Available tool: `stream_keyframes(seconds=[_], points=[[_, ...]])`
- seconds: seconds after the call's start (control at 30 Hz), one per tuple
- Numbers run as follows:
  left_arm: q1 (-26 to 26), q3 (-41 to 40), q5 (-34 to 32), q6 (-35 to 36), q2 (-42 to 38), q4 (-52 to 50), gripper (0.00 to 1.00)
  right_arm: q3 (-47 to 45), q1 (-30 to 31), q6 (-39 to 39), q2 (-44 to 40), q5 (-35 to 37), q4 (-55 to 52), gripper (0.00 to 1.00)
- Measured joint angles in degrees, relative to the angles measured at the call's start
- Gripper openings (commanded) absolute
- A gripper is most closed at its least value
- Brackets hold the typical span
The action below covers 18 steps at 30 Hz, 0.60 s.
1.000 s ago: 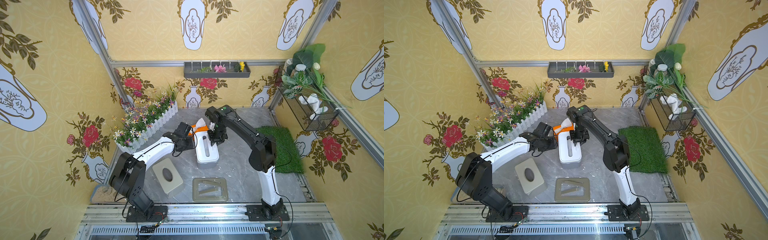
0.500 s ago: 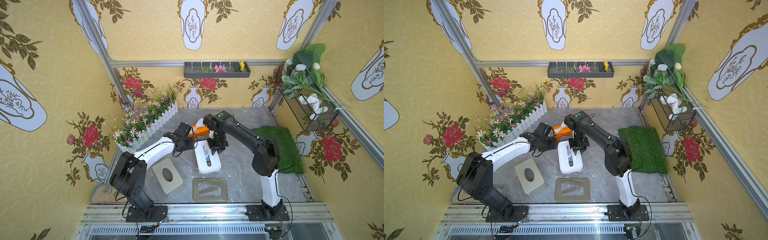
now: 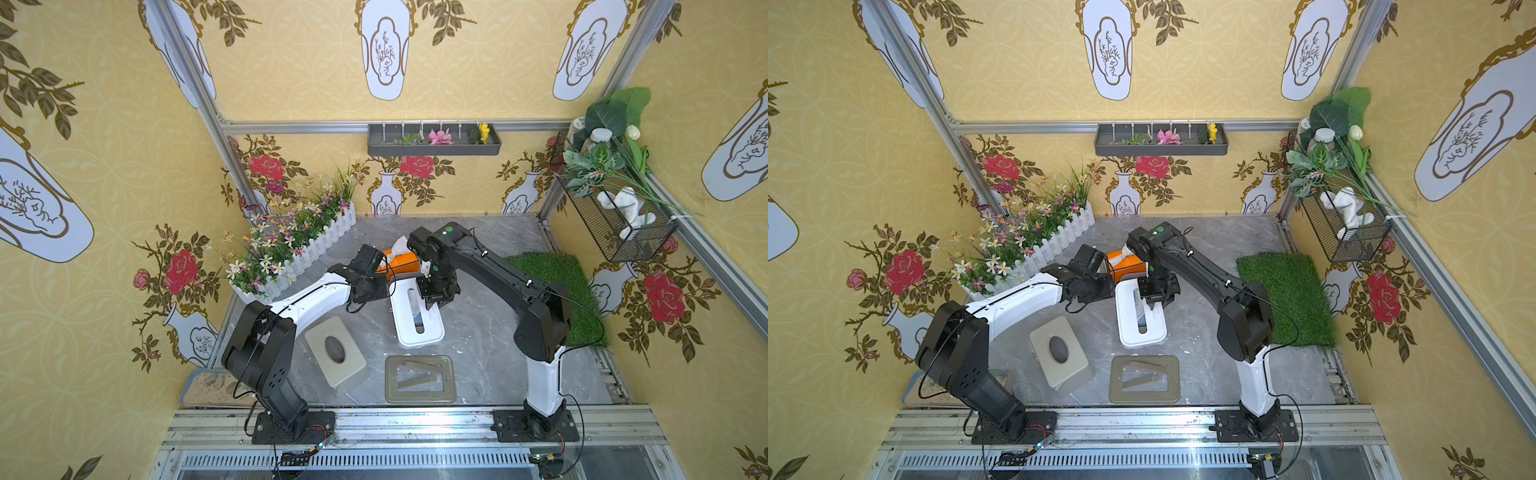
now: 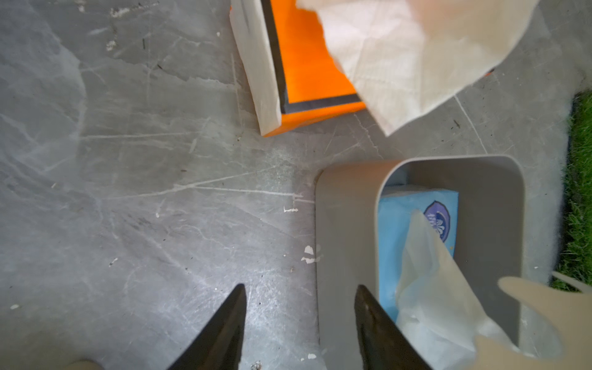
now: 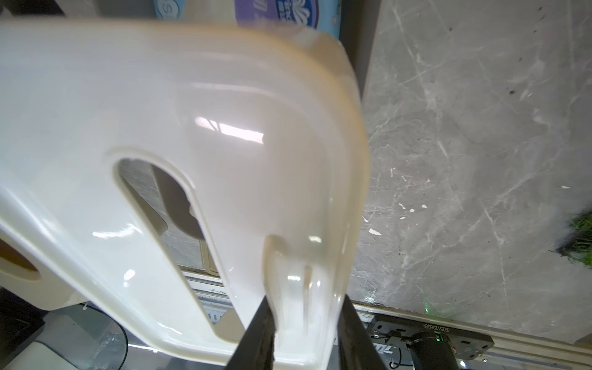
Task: Put the tissue paper into the tissue box
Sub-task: Close the box lid on the tissue box.
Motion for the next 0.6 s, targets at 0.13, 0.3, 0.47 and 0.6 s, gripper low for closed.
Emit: stream_keyframes(seconds=[0.13, 0.3, 0.47, 0.6], points=[[0.0, 0.3, -0.4, 0.1, 0.1, 0.0, 0.57, 3.6, -1.4, -0.4, 2.0, 0.4, -1.0, 0.13], [0.5, 0.5, -0.4, 0.2, 0.6, 0.0, 0.57, 7.2, -3.8, -1.9, 4.9, 0.6, -1.5, 0.13], [1.5, 0.5, -0.2, 0.5, 0.9, 0.0, 0.57, 8.9, -5.6, -3.4, 6.3, -0.5, -1.5, 0.13], [2.1, 0.5, 0.5, 0.5, 1.0, 0.0, 0.57, 9.2, -5.7, -4.9, 7.6, -3.2, -1.4, 0.13]])
